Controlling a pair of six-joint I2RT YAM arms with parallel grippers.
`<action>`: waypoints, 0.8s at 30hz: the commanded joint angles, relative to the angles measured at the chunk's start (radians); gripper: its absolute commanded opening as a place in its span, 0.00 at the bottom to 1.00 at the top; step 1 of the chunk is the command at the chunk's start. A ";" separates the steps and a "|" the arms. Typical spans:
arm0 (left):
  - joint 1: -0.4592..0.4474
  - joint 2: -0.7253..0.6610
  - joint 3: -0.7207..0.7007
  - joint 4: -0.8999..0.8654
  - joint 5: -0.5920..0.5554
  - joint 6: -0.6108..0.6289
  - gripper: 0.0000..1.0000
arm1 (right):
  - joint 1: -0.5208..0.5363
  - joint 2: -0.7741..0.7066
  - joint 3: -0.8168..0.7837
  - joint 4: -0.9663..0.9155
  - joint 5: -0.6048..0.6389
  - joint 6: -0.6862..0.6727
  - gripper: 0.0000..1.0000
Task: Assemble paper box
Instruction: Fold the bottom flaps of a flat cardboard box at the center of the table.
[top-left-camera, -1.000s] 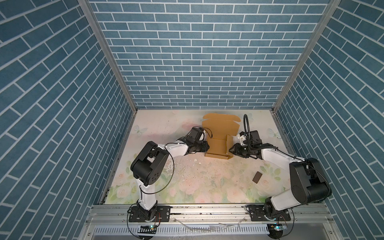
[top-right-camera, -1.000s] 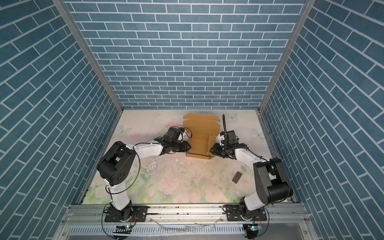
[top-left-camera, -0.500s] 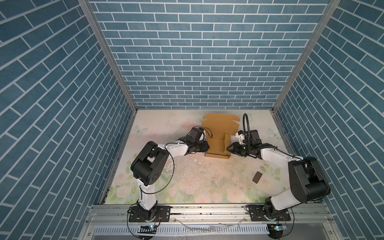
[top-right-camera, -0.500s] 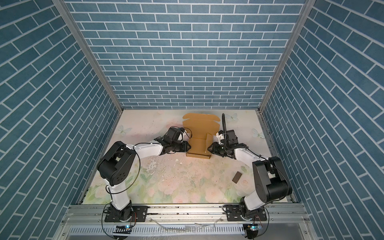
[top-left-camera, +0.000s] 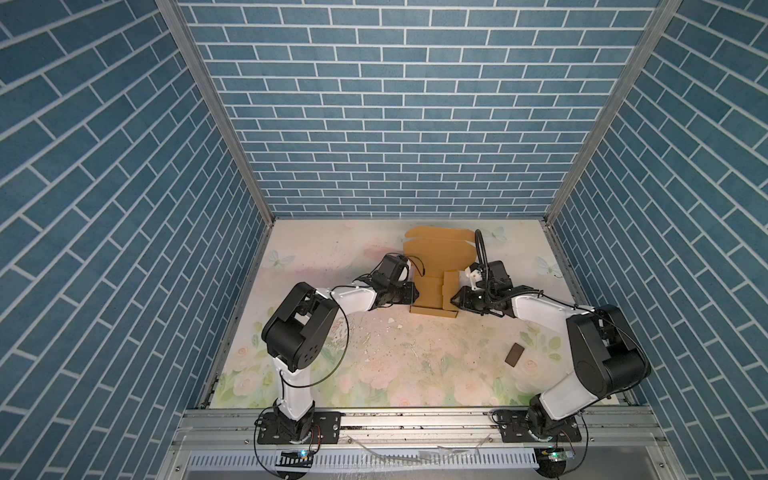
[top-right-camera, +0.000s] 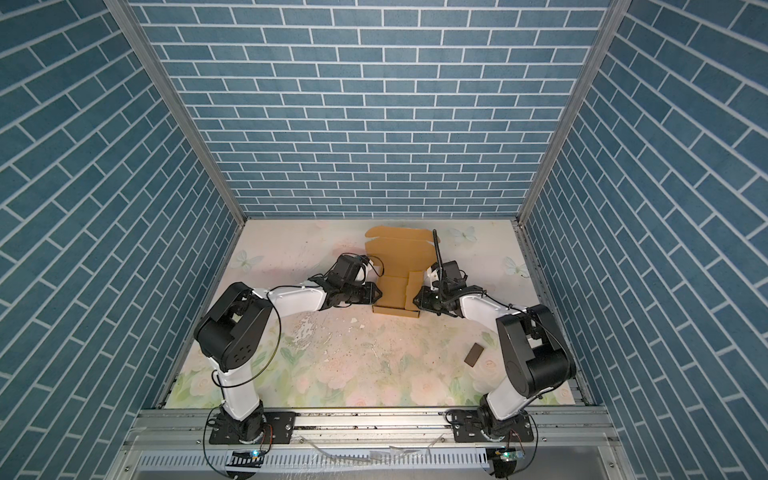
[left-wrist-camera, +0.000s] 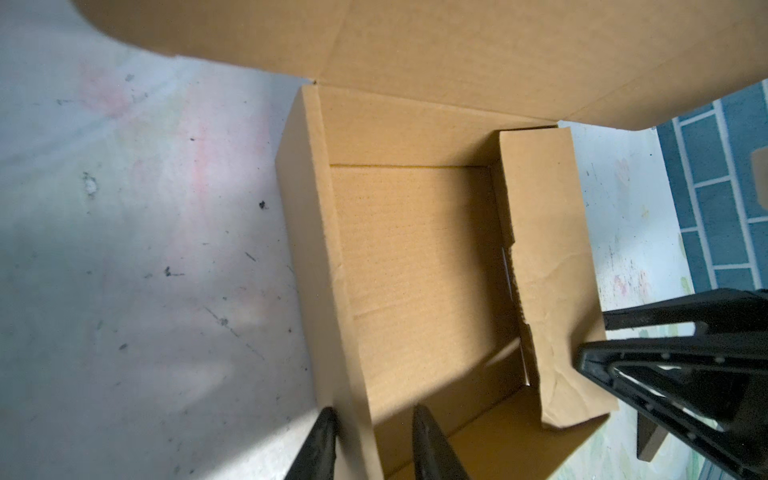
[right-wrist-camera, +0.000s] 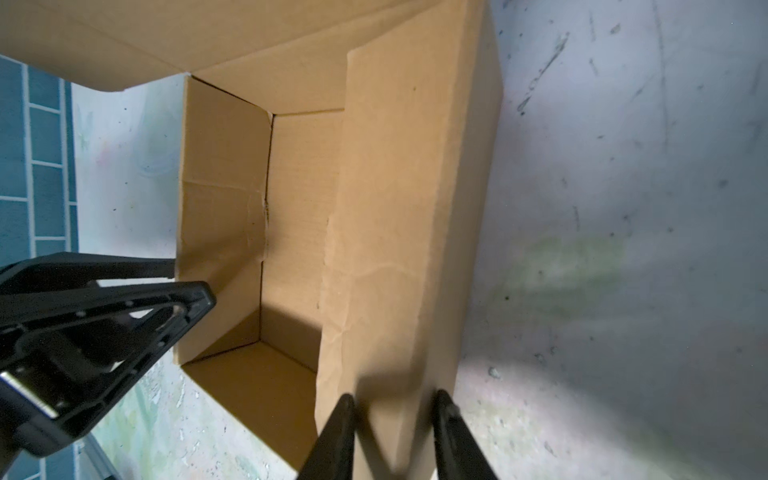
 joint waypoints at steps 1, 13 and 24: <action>-0.005 0.018 0.027 0.012 0.026 0.007 0.33 | 0.008 0.030 0.026 -0.047 0.114 0.012 0.33; -0.004 0.020 0.015 0.027 0.027 0.004 0.34 | 0.015 0.087 0.041 0.078 0.236 0.026 0.45; -0.009 0.005 0.016 0.040 0.048 0.017 0.34 | 0.028 0.164 0.093 0.068 0.287 -0.029 0.33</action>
